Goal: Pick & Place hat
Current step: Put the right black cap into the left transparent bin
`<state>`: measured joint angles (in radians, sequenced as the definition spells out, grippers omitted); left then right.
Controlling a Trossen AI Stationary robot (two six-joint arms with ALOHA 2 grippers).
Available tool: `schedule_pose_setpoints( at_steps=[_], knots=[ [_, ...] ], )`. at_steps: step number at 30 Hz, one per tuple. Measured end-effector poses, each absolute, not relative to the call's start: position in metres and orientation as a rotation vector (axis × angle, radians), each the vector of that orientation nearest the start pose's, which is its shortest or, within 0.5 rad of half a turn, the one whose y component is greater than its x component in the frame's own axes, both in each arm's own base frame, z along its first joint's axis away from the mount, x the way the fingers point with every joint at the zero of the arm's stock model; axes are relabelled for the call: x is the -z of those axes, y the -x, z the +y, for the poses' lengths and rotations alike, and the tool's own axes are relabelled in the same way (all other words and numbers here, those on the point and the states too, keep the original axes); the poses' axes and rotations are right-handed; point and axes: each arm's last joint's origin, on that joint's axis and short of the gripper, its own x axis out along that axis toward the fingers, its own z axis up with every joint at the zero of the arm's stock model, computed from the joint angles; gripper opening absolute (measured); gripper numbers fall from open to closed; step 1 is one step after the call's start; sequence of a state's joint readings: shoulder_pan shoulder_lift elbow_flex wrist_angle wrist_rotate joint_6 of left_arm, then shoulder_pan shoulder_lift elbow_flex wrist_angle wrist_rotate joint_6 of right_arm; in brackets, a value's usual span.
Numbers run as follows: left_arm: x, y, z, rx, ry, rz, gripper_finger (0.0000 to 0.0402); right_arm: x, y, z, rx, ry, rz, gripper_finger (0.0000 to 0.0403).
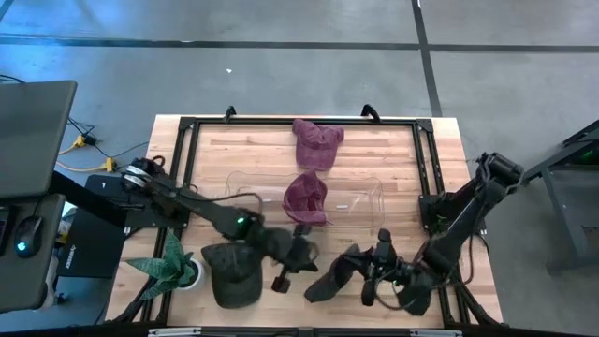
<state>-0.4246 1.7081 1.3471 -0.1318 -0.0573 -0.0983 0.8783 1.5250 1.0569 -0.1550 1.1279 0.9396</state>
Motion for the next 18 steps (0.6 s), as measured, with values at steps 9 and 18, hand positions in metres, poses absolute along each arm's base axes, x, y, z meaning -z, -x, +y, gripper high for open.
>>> schedule_pose_setpoints(
  at_steps=[9,18],
  knots=[
    [-0.333,-0.294,-0.197,-0.004,-0.336,0.351,0.0001,-0.255,-0.255,0.240,0.551,-0.327,-0.030,0.0004],
    [-0.346,-0.288,-0.194,0.319,-0.254,0.340,0.0065,-0.269,-0.284,0.220,0.460,-0.276,-0.028,0.0004]
  ],
)
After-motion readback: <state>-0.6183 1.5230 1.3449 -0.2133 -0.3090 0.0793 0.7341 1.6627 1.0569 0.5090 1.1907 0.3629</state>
